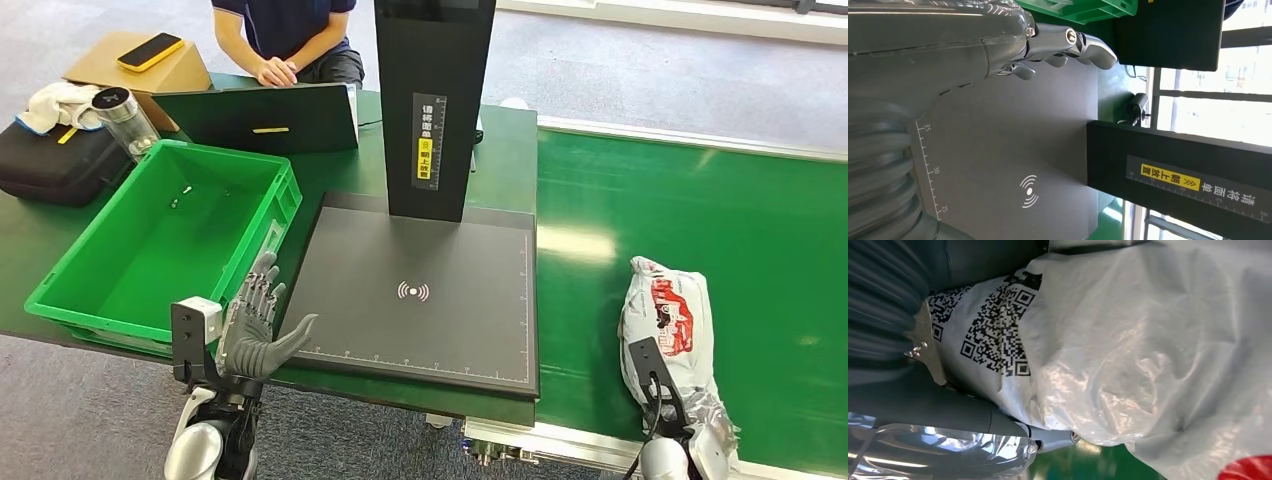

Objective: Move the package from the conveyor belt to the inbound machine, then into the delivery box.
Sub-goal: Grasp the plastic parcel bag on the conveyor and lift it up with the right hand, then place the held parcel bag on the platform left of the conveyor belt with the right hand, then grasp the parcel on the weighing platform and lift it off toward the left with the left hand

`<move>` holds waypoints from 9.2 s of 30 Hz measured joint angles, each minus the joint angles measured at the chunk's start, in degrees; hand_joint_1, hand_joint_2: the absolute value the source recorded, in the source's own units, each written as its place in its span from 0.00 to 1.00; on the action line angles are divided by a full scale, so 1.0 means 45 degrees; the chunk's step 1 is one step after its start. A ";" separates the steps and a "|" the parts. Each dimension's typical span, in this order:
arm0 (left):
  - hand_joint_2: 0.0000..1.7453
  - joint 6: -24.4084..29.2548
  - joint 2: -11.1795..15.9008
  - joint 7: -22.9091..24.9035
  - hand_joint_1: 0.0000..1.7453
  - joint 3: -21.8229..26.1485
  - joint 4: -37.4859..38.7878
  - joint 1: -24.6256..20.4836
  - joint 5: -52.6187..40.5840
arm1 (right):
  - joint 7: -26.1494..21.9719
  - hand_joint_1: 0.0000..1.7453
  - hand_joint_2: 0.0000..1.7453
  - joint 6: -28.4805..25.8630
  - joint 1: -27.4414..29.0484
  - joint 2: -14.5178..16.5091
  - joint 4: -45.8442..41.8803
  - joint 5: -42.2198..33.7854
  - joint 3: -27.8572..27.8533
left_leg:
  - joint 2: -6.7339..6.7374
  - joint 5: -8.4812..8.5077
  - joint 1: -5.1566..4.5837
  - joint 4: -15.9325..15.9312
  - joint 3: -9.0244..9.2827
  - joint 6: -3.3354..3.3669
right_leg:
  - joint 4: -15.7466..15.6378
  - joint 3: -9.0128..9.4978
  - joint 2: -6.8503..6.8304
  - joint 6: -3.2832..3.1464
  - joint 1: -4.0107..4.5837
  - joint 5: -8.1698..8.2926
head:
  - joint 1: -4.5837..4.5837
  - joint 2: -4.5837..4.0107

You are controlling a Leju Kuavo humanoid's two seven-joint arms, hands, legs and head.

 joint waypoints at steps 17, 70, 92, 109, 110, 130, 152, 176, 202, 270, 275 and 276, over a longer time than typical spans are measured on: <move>1.00 -0.0231 0.0000 0.0090 0.00 0.0204 -0.0040 0.0082 0.0274 | -0.1376 1.00 1.00 -0.1441 -0.0206 -0.0152 0.0087 -0.1978 0.0347 | 0.0039 -0.0007 0.0006 0.0005 0.0021 0.0002 | -0.0016 0.0017 0.0033 0.0010 0.0008 0.0012 | 0.0000 -0.0003; 1.00 -0.0973 0.0436 -0.0688 0.00 -0.0471 0.0902 -0.0946 0.0619 | -0.6753 1.00 1.00 -0.1790 -0.1078 -0.2769 -0.2808 0.2975 0.8957 | 0.0008 -0.0012 0.0001 0.0004 -0.0028 -0.0002 | -0.0009 -0.0007 0.0006 0.0013 0.0005 0.0000 | -0.0001 -0.0001; 1.00 -0.0788 0.0755 -0.1069 0.00 -0.1514 0.2199 -0.1788 0.1145 | -0.8732 0.13 1.00 -0.4825 -0.2666 -0.4947 -0.0943 -0.0141 1.6764 | 0.0012 -0.0013 0.0002 0.0010 -0.0025 -0.0002 | -0.0009 -0.0010 0.0008 0.0014 0.0006 0.0000 | -0.0002 -0.0002; 1.00 -0.0709 0.0845 -0.1076 0.00 -0.1659 0.2335 -0.1792 0.1209 | -0.7619 0.00 0.00 -0.5064 -0.2827 -0.4972 -0.0557 0.0274 1.7190 | 0.0009 -0.0006 0.0001 0.0010 -0.0016 0.0008 | -0.0009 0.0006 0.0006 0.0016 0.0004 0.0003 | -0.0001 -0.0003; 1.00 -0.0699 0.0845 -0.1076 0.00 -0.1660 0.2336 -0.1792 0.1211 | -0.7434 0.00 0.00 -0.5071 -0.2830 -0.4972 -0.0518 0.0329 1.7192 | 0.0009 -0.0006 0.0001 0.0010 -0.0016 0.0008 | -0.0009 0.0007 0.0006 0.0016 0.0004 0.0003 | 0.0000 -0.0002; 1.00 0.0043 0.0840 -0.0833 0.00 -0.1670 0.2322 -0.1331 0.1379 | -0.1917 0.00 1.00 -0.7082 -0.2062 -0.4320 0.1313 0.1418 1.4169 | -0.0071 0.0137 -0.0003 -0.0006 -0.0170 0.0099 | -0.0011 -0.0124 -0.0085 -0.0024 -0.0002 0.0023 | 0.0000 -0.0002; 1.00 0.1083 0.0835 -0.1308 0.00 -0.1820 0.1310 -0.0860 0.0463 | -0.4265 0.00 0.00 -0.7533 -0.0999 -0.3467 -0.0268 -0.1075 0.9956 | -0.0046 0.0166 -0.0039 0.0008 -0.0219 0.0129 | -0.0018 -0.0183 -0.0061 0.0096 -0.0040 0.0152 | -0.0002 -0.0002; 1.00 0.3604 0.1682 0.0405 0.00 -0.5134 -0.1580 0.0001 -0.6220 | -0.6722 0.00 1.00 -0.8436 0.1840 -0.3237 -0.5181 -0.3628 0.8769 | -0.0047 0.0121 -0.0040 0.0007 -0.0213 0.0119 | -0.0018 -0.0189 -0.0060 0.0078 -0.0043 0.0110 | 0.0000 -0.0003; 1.00 0.1483 0.1702 0.4847 0.00 -0.6199 0.1986 -0.1437 -0.9897 | -0.6077 0.00 1.00 -0.7789 0.2714 -0.1793 -0.6919 -0.2673 0.6596 | -0.0042 0.0117 -0.0039 0.0007 -0.0203 0.0115 | -0.0018 -0.0186 -0.0059 0.0068 -0.0043 0.0102 | -0.0001 -0.0002; 1.00 0.9698 0.1535 0.4812 1.00 -0.1551 0.2674 -0.3776 -1.2390 | -0.6167 0.00 1.00 -0.6687 0.2874 0.0434 -0.7765 -0.1874 0.4813 | -0.0034 0.0048 -0.0029 -0.0016 -0.0031 0.0048 | -0.0003 -0.0007 -0.0049 0.0019 -0.0029 0.0014 | -0.0001 -0.0003; 1.00 1.0281 0.1728 0.4632 1.00 -0.0847 0.1635 -0.3627 -1.2346 | -0.6170 0.00 1.00 -0.6710 0.2885 0.0434 -0.7765 -0.1949 0.4800 | -0.0035 0.0044 -0.0030 -0.0016 -0.0031 0.0053 | -0.0005 -0.0015 -0.0049 0.0019 -0.0030 0.0014 | -0.0001 -0.0002; 1.00 1.0361 0.1755 0.4622 1.00 -0.0737 0.1509 -0.3610 -1.2341 | -0.6178 0.00 1.00 -0.6727 0.2893 0.0434 -0.7765 -0.1968 0.4795 | -0.0035 0.0043 -0.0030 -0.0016 -0.0031 0.0053 | -0.0006 -0.0016 -0.0050 0.0019 -0.0030 0.0013 | -0.0001 -0.0001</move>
